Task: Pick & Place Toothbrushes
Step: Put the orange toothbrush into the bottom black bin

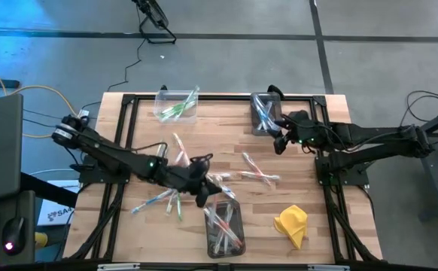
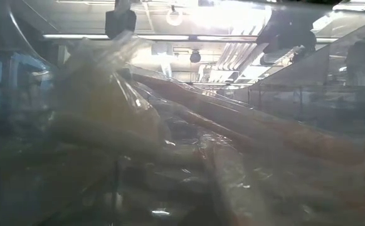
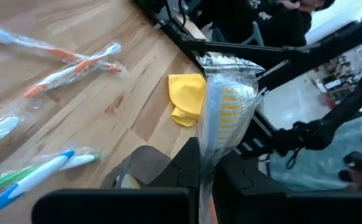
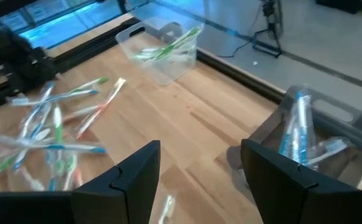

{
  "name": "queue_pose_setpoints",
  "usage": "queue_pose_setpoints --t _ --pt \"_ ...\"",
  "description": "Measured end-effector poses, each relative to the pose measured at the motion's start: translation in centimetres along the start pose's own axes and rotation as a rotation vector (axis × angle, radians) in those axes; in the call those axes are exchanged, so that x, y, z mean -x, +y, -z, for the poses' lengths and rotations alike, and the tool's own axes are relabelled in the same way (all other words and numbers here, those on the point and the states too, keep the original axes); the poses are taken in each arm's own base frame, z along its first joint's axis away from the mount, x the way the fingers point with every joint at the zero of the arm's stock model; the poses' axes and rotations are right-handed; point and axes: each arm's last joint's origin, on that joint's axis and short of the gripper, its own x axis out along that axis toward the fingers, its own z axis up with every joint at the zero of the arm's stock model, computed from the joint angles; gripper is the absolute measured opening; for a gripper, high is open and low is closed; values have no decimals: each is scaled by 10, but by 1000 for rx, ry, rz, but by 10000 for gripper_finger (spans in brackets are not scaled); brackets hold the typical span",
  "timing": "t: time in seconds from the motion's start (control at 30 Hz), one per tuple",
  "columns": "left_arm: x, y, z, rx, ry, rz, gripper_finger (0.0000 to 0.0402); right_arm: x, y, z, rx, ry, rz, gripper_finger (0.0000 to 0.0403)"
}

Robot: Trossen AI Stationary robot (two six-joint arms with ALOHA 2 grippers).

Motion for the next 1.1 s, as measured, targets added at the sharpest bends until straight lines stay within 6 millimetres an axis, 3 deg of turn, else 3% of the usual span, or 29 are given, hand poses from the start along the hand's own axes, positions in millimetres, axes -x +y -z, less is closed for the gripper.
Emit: queue_pose_setpoints --t 0.2,0.43,0.87,1.1 --pt "-21 -7 30 -28 -80 13 10 -1 1 0 -1 4 -6 215" --pt "-43 4 47 -29 -76 -21 10 -1 1 0 2 3 -5 215" --pt "-43 0 62 -27 77 54 13 -1 1 1 9 21 -25 215" --pt "-45 4 65 -40 101 33 79 -1 2 2 10 40 -58 215"
